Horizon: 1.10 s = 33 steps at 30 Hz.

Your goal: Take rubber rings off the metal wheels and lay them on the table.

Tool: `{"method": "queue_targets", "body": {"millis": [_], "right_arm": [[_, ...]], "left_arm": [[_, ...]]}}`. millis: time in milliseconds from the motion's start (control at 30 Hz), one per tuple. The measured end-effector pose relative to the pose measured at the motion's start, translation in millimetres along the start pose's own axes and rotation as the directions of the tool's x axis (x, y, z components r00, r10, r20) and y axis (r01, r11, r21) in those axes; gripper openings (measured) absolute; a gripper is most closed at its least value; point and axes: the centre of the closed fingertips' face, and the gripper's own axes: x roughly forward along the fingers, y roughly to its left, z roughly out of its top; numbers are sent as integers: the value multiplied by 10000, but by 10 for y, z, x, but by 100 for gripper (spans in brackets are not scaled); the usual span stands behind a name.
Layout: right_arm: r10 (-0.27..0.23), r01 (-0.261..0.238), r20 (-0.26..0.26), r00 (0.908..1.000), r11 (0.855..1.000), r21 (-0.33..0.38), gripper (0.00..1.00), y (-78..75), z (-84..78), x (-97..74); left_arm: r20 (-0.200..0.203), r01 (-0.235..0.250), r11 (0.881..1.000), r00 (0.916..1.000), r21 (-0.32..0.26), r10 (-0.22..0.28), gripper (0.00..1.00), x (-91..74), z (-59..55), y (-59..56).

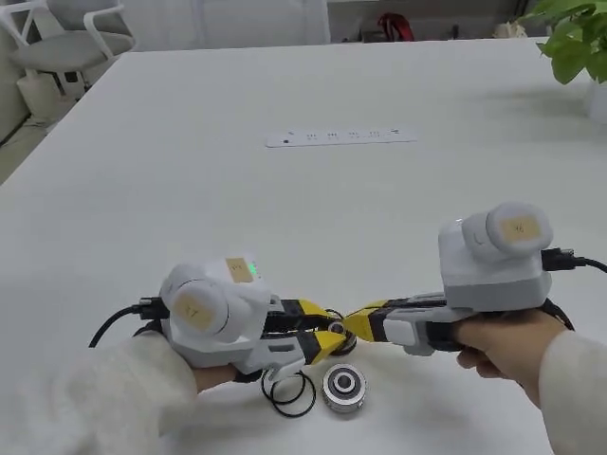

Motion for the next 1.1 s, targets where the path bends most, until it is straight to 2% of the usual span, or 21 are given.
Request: {"method": "queue_targets", "body": {"millis": [233,300,400,600,767,833,967,1100], "right_arm": [[-5,5,-21,10000,10000,-8,0,-9,-3,-13],[-20,19,9,10000,10000,52,0,-13,5,-18],[-57,57,12,10000,9999,104,0,-12,2,-22],[-70,67,178,9998,9999,139,0,-10,38,-46],[-97,84,425,9990,9995,309,0,-16,97,-87],[-98,78,564,9984,9993,354,0,-42,124,-114],[-123,79,849,9963,9986,521,0,-54,198,-152],[-139,68,1060,9943,9978,667,0,-70,238,-180]], "left_arm": [[-500,67,9999,9987,-114,-73,14,-30,-7,-2],[-798,64,9998,9968,161,-51,15,-50,-15,-4],[-925,33,9994,9957,350,0,16,-79,6,-6],[-662,-26,9998,9978,195,38,23,-174,139,21],[-342,-381,9993,9987,-2,380,30,-292,283,128],[-260,-555,9984,9981,103,558,32,-355,340,171],[-44,-650,9979,9979,18,650,41,-445,426,212],[-117,-793,9968,9968,-93,792,48,-529,424,249]]}}
